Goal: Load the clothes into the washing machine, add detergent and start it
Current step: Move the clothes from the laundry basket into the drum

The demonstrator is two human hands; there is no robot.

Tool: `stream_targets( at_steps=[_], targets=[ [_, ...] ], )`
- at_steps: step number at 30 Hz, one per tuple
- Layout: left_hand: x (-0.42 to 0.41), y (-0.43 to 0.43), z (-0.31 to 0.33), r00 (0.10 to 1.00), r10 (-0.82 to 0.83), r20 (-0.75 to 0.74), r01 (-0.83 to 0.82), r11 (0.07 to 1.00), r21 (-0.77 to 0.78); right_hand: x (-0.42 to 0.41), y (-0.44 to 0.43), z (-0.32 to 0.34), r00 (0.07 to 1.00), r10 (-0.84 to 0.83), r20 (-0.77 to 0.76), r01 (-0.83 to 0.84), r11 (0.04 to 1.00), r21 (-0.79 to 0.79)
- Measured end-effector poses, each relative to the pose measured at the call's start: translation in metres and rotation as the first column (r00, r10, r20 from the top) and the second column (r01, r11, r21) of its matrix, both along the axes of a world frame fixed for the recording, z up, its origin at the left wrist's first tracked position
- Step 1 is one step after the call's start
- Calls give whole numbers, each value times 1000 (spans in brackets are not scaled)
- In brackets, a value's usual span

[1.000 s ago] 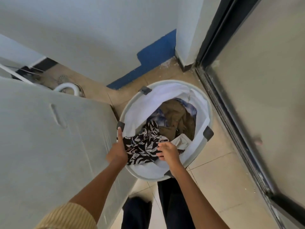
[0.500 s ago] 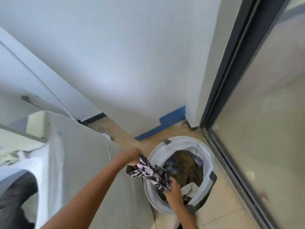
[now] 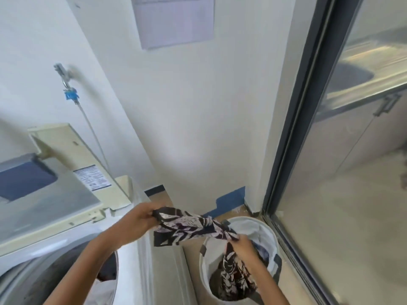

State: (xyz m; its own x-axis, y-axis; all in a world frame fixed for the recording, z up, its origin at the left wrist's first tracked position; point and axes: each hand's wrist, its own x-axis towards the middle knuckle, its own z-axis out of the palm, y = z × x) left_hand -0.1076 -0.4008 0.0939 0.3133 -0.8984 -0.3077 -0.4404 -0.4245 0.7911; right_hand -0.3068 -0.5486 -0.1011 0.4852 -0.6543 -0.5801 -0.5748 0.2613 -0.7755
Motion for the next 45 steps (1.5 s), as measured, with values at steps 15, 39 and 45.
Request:
stream_targets(
  at_steps=[15, 39, 45],
  targets=[
    [-73, 3, -46, 982, 142, -121, -156, 981, -114, 11, 47, 289, 551, 66, 832, 96, 985, -142],
    [18, 101, 59, 885, 452, -113, -440, 731, -522, 89, 63, 241, 748, 249, 615, -116, 962, -249],
    [34, 141, 27, 864, 297, -407, -366, 925, -102, 129, 104, 312, 520, 218, 826, -316, 947, -52]
  ],
)
